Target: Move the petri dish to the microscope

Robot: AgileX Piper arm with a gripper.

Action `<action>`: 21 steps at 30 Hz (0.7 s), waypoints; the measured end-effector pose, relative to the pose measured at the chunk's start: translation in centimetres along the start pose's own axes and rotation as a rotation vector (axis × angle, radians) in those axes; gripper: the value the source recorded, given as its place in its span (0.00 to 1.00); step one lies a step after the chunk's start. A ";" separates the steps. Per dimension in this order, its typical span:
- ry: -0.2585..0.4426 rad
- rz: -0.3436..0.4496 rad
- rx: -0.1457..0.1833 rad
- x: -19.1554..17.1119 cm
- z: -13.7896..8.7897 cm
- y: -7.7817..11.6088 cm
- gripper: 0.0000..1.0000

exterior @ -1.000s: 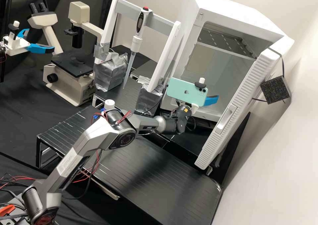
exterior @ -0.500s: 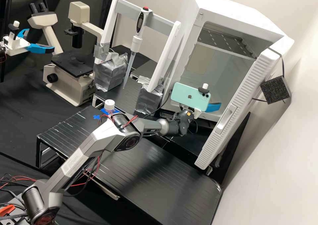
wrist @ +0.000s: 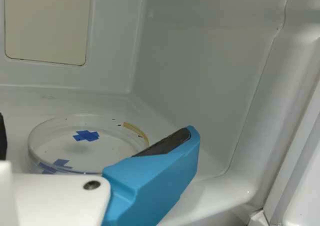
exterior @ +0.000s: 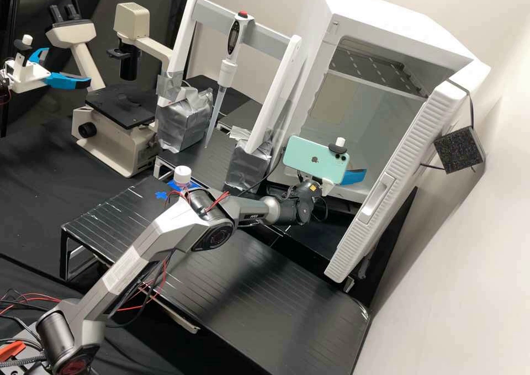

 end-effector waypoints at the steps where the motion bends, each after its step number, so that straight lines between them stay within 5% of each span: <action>1: -0.001 0.002 0.004 0.0 0.0 0.0 0.00; 21: -0.012 0.006 0.014 0.0 0.1 0.0 0.00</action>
